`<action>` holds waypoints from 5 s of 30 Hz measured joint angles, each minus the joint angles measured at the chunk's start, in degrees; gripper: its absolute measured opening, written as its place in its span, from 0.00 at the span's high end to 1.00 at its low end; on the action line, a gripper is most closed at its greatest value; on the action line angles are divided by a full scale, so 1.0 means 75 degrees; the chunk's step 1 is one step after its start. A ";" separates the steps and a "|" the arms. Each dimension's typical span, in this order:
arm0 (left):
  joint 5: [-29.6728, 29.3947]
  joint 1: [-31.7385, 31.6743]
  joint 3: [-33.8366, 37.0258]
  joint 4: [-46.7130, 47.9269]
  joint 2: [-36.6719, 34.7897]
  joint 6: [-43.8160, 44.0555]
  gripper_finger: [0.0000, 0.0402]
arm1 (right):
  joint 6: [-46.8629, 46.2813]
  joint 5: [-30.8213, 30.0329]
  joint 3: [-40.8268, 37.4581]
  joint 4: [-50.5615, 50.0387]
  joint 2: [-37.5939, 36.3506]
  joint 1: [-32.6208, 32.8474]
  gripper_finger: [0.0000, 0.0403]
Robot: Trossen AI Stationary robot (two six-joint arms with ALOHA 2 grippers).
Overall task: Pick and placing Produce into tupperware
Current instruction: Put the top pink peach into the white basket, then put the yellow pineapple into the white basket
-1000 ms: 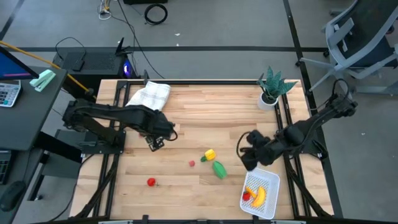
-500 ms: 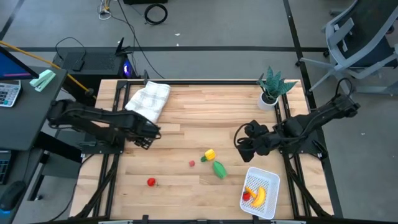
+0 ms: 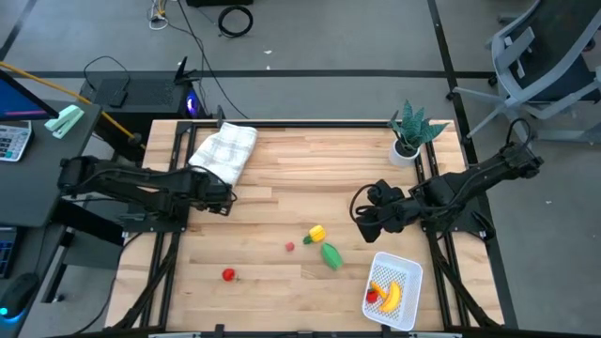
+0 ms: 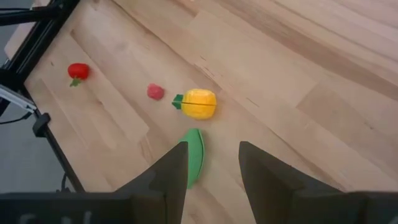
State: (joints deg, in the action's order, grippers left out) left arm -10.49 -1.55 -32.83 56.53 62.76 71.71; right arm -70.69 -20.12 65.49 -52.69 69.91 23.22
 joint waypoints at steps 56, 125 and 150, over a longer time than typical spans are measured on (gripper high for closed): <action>0.0219 0.1167 -0.5583 -0.6515 0.1795 -0.4408 0.97 | 0.0768 -0.2651 0.0003 -0.0875 -0.0308 -0.0521 0.63; 0.2869 0.1991 -1.2151 -0.7641 1.1139 -0.7612 0.94 | 0.4259 -0.1440 0.0003 -0.2795 -0.2200 -0.1530 0.63; 0.4273 0.1519 -1.3647 -0.5912 1.0972 -0.6209 0.62 | 0.4240 -0.0989 0.0003 -0.2705 -0.2197 -0.1527 0.63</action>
State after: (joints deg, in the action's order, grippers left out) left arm 21.56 9.84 -135.18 12.20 145.04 25.14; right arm -38.89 -27.54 65.52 -72.97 53.43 11.77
